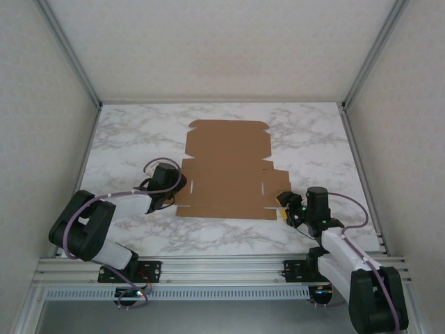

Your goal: Fold the paper box

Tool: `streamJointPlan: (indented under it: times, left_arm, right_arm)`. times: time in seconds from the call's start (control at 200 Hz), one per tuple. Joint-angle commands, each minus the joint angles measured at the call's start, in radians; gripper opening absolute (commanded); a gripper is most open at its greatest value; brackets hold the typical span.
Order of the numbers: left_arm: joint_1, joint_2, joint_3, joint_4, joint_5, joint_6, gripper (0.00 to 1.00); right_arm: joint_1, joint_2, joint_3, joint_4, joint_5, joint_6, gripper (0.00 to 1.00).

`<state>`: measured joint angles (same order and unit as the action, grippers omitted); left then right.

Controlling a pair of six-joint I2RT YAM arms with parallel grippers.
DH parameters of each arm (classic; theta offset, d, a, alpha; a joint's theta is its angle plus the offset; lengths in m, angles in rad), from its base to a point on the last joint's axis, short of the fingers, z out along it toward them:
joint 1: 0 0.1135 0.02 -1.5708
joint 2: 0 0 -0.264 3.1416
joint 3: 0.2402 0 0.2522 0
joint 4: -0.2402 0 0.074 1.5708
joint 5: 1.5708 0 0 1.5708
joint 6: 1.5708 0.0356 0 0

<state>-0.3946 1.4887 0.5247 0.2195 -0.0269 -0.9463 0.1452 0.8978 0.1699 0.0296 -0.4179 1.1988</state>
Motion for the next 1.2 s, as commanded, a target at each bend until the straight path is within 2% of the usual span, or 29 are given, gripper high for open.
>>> streamJointPlan:
  times: [0.0,0.496,0.851,1.192]
  left_arm:
    - [0.002,0.029,-0.017,-0.102,-0.033,0.009,0.54]
    - [-0.01,0.038,-0.026,-0.099,-0.019,0.006,0.55]
    - [-0.015,0.036,-0.057,-0.083,0.009,-0.006,0.55]
    - [-0.015,0.033,-0.066,-0.072,0.022,-0.002,0.55]
  right_arm:
    - [-0.004,0.016,-0.01,0.051,-0.006,0.01,0.59]
    - [-0.003,0.181,0.042,0.232,0.03,0.06,0.59]
    - [-0.003,0.114,0.049,0.327,0.157,0.079,0.61]
    - [-0.001,0.163,0.086,0.364,0.144,0.045,0.64]
